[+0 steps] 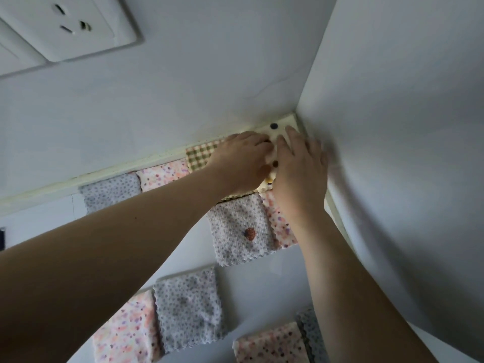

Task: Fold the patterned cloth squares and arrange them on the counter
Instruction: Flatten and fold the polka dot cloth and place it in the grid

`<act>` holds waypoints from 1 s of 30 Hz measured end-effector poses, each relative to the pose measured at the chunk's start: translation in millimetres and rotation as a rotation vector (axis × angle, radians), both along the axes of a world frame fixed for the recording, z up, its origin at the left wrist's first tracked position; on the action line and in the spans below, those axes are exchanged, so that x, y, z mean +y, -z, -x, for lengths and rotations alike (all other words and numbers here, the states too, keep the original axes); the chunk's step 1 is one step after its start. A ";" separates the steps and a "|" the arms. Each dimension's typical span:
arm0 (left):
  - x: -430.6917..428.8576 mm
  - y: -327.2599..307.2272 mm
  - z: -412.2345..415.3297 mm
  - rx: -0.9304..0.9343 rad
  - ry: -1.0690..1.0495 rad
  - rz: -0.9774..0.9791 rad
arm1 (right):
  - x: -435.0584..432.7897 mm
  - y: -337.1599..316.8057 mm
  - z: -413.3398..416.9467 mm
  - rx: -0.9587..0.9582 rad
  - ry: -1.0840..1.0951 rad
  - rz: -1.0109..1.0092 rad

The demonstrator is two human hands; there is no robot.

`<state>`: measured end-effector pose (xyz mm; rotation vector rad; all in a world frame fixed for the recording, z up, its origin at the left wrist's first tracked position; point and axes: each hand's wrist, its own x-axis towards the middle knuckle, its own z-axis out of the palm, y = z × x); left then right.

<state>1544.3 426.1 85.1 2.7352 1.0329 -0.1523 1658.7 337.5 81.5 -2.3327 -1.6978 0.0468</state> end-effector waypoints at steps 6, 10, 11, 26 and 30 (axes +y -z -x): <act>1.4 6.8 6.4 0.167 0.044 0.054 | 23.7 8.6 -18.0 -0.077 -0.086 0.365; -4.6 9.0 7.0 0.174 0.022 -0.061 | 29.1 16.2 -18.7 -0.118 -0.075 0.344; -5.7 10.8 6.3 0.172 0.013 -0.050 | 29.8 17.4 -18.3 -0.121 -0.066 0.337; -112.1 13.2 75.6 -0.231 0.163 -0.074 | -71.3 -7.1 8.6 0.128 -0.117 -0.022; -178.6 25.2 110.3 -0.164 0.317 0.066 | -129.0 -7.1 25.2 0.211 -0.186 0.398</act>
